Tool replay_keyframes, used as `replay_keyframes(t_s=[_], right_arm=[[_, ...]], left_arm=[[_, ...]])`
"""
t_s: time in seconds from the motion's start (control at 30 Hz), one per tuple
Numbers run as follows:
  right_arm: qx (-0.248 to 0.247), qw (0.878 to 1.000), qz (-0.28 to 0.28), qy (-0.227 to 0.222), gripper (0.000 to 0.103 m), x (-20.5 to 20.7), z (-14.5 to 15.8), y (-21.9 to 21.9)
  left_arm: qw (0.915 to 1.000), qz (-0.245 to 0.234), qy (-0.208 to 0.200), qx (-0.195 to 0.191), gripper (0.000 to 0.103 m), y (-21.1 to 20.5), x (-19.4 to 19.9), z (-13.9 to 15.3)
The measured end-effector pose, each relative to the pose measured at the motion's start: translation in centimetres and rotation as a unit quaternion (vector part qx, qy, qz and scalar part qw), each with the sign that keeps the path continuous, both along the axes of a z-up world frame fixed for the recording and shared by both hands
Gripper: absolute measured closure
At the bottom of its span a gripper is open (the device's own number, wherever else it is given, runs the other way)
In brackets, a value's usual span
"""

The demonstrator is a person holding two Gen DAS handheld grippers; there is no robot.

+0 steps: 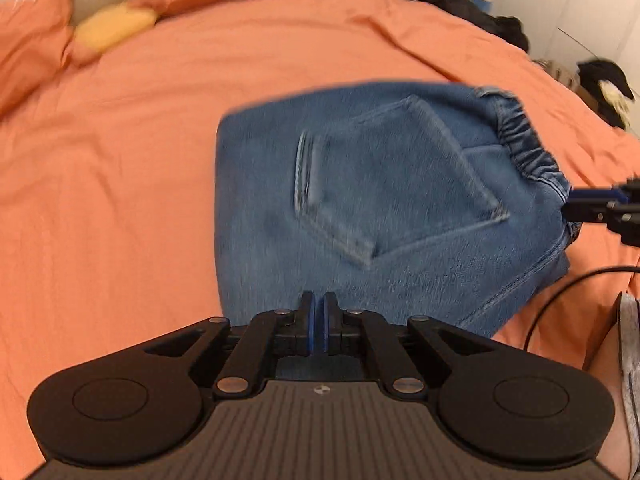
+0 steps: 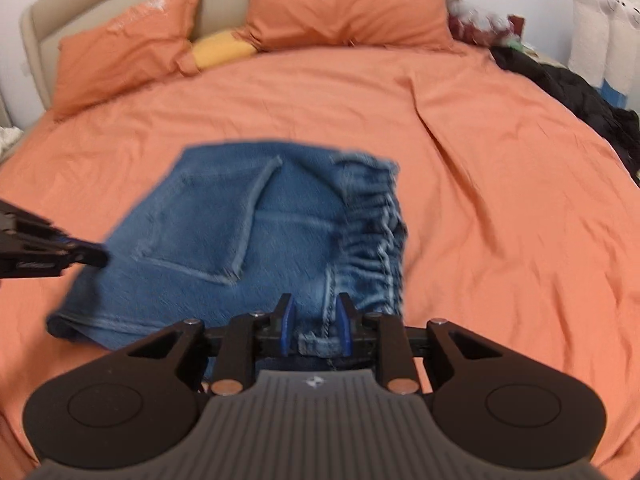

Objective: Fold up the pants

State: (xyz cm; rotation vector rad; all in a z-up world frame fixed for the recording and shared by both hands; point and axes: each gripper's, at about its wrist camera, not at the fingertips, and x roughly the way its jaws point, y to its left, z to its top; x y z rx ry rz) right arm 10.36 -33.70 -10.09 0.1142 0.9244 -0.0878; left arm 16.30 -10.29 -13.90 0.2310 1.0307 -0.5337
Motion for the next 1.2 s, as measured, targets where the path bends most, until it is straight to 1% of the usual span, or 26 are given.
replay_keyframes(t_s=[0.07,0.13,0.27,0.37,0.47,0.5,0.53,0.57,0.6,0.63,0.67,0.73,0.83,0.9,0.97,1.07,1.17,1.2], right_arm=[[0.008,1.000,-0.003,0.019,0.084,0.2,-1.4,-0.5],[0.026,0.999,-0.014,0.025,0.084,0.5,-2.1,-1.1],[0.054,0.998,-0.030,0.033,0.084,1.1,-2.5,-2.0],[0.050,0.998,-0.032,0.030,0.084,1.0,-2.4,-1.7],[0.041,0.999,-0.030,0.013,0.084,0.3,-1.6,-1.5],[0.048,0.998,-0.029,0.002,0.080,0.0,-1.0,-1.7],[0.066,0.997,-0.026,-0.008,0.075,-0.4,-0.4,-2.1],[0.091,0.995,-0.027,-0.015,0.062,-0.8,0.2,-2.8],[0.112,0.993,-0.036,-0.019,0.045,-1.1,0.7,-3.5],[0.124,0.991,-0.049,-0.025,0.037,-1.3,1.1,-4.2],[0.131,0.989,-0.058,-0.029,0.031,-1.5,1.3,-4.9],[0.140,0.987,-0.070,-0.019,0.031,-1.3,1.1,-6.3],[0.180,0.980,-0.080,0.014,0.029,-0.3,-0.5,-8.2],[0.214,0.972,-0.091,0.027,0.028,0.2,-1.9,-9.3],[0.246,0.964,-0.099,0.037,0.028,0.7,-3.3,-10.2],[0.296,0.949,-0.100,0.043,0.026,1.4,-5.0,-11.2],[0.319,0.941,-0.095,0.054,0.019,2.5,-6.4,-11.9],[0.329,0.938,-0.092,0.058,0.019,2.8,-7.0,-12.1]], left_arm=[[0.9994,0.023,0.014,-0.021,0.099,0.6,0.1,-0.8],[0.9982,0.042,0.026,-0.034,0.099,0.8,0.5,-1.5],[0.9970,0.063,0.024,-0.039,0.099,0.6,0.8,-2.2],[0.9961,0.076,0.024,-0.038,0.099,0.2,0.8,-2.0],[0.9970,0.071,0.008,-0.030,0.098,0.1,0.1,-1.2],[0.9975,0.065,0.002,-0.028,0.094,0.2,0.0,-0.8],[0.9976,0.062,-0.002,-0.031,0.089,0.4,-0.1,-0.3],[0.9974,0.061,-0.004,-0.038,0.079,0.8,-0.2,0.0],[0.9970,0.063,-0.005,-0.043,0.064,1.3,0.0,0.5],[0.9965,0.069,-0.009,-0.047,0.057,1.7,0.2,0.9],[0.9960,0.074,-0.013,-0.049,0.048,2.1,0.6,1.3],[0.9946,0.089,-0.013,-0.053,0.046,3.0,1.7,1.8],[0.9902,0.114,0.019,-0.079,0.043,4.5,4.0,1.5],[0.9853,0.130,0.042,-0.103,0.040,5.2,5.2,0.9],[0.9804,0.138,0.064,-0.126,0.040,5.5,6.3,-0.1],[0.9707,0.154,0.093,-0.159,0.040,6.2,7.8,-1.6],[0.9627,0.167,0.110,-0.182,0.040,6.9,8.8,-3.0],[0.9601,0.168,0.118,-0.190,0.040,7.1,9.1,-3.5]])
